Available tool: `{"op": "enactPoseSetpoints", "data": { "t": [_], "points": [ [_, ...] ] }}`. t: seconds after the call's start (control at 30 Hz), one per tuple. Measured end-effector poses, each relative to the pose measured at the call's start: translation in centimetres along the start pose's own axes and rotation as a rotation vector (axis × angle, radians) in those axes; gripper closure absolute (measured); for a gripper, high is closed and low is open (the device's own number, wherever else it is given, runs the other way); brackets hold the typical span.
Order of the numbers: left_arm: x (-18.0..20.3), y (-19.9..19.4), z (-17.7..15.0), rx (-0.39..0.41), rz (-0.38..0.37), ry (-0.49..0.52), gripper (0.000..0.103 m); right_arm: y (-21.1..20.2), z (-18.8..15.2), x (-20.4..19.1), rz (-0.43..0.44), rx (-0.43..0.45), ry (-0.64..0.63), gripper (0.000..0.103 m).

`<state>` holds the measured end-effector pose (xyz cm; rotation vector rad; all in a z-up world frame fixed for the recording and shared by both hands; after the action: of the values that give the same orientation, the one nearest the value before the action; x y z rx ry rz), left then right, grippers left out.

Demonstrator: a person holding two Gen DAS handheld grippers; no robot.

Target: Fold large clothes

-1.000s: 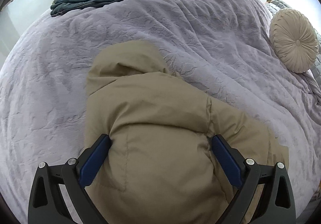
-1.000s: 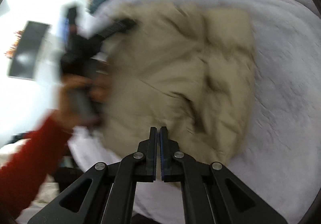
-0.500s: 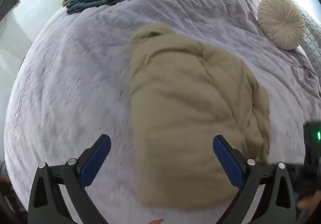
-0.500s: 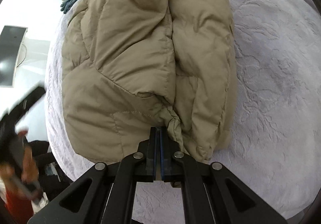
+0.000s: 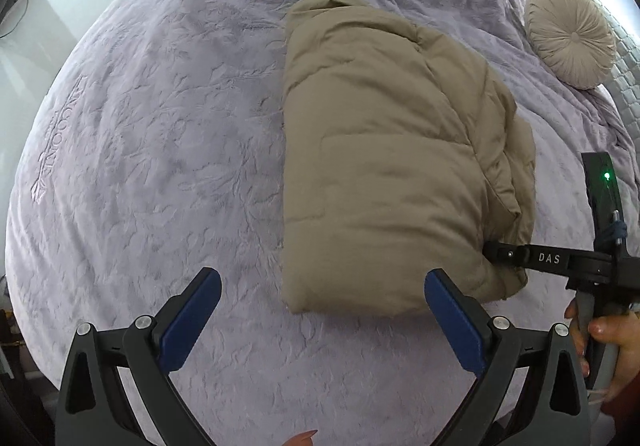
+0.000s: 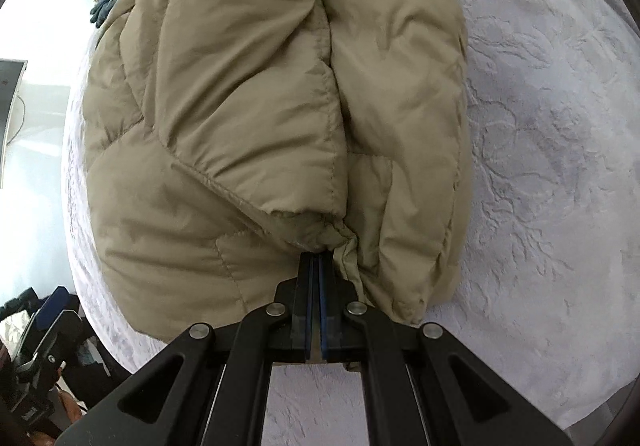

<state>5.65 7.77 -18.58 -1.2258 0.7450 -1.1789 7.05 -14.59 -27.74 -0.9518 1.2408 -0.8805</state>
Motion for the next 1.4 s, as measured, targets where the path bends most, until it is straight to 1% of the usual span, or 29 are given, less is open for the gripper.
{"op": "enactPoseSetpoints", "data": {
  "t": [0.13,0.33,0.47,0.53,0.67,0.73,0.83,0.97,1.0,1.03,1.07,1.1,1.13,1.23,1.33,1.4],
  "points": [
    [-0.3,-0.8,0.0,0.042,0.024,0.006,0.001,-0.1,-0.5,-0.3,0.011,-0.018,0.017,0.1],
    [-0.9,-1.8,0.6,0.062,0.007,-0.039,0.001,-1.6,-1.1,-0.8,-0.004,-0.021,-0.001,0.1],
    [-0.7,-2.3,0.3,0.043,-0.023,-0.062,0.001,-3.2,-1.8,-2.1,-0.016,-0.016,-0.05,0.099],
    [-0.6,-2.4,0.2,0.042,-0.026,-0.066,0.001,-3.9,-2.2,-2.9,-0.028,-0.015,-0.077,0.099],
    [-0.2,-2.8,-0.2,0.032,-0.031,-0.055,0.001,-5.1,-3.1,-3.8,-0.053,-0.011,-0.113,0.099],
    [0.0,-2.9,-0.3,0.031,-0.02,-0.043,0.001,-5.7,-3.5,-4.1,-0.072,-0.003,-0.125,0.099],
    [0.2,-3.2,-0.4,0.04,0.002,-0.005,0.001,-6.4,-3.8,-4.0,-0.106,0.008,-0.123,0.099],
    [0.5,-3.8,-0.7,0.032,-0.011,0.017,0.001,-7.6,-3.6,-3.8,-0.13,0.049,-0.112,0.098],
    [0.5,-4.0,-0.7,0.032,-0.016,0.02,0.001,-7.9,-3.5,-4.0,-0.135,0.057,-0.112,0.091],
    [0.6,-4.3,-0.8,0.034,-0.022,0.021,0.001,-8.3,-3.4,-4.1,-0.137,0.068,-0.109,0.066],
    [0.7,-4.7,-0.7,0.043,-0.025,0.023,0.001,-8.6,-3.3,-4.0,-0.137,0.078,-0.105,0.045],
    [0.8,-5.0,-0.6,0.05,-0.024,0.026,0.001,-8.9,-3.2,-4.2,-0.138,0.093,-0.099,0.012],
    [0.9,-5.3,-0.4,0.063,-0.02,0.032,0.001,-9.5,-3.0,-4.3,-0.143,0.119,-0.095,0.01],
    [1.2,-6.5,0.0,0.105,-0.011,0.042,0.001,-11.0,-2.5,-4.9,-0.151,0.155,-0.106,0.01],
    [1.5,-7.9,0.8,0.127,-0.019,0.047,0.001,-12.7,-1.9,-5.6,-0.183,0.199,-0.119,0.01],
    [1.7,-9.1,1.5,0.166,-0.003,0.058,0.001,-14.2,-1.4,-5.9,-0.212,0.241,-0.126,0.01]
  ]
}}
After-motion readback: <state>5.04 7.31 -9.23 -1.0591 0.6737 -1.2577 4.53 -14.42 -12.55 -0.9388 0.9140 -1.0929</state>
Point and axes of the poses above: each gripper's, at about its wrist camera, not at the fingertips, and y roughly the way its jaws point, x to its right, z to its top, the point moved 8 cm from there along y, roughly the way its jaws point, and after that the axes turned 15 degrees about -y, right-handed, at the moved point
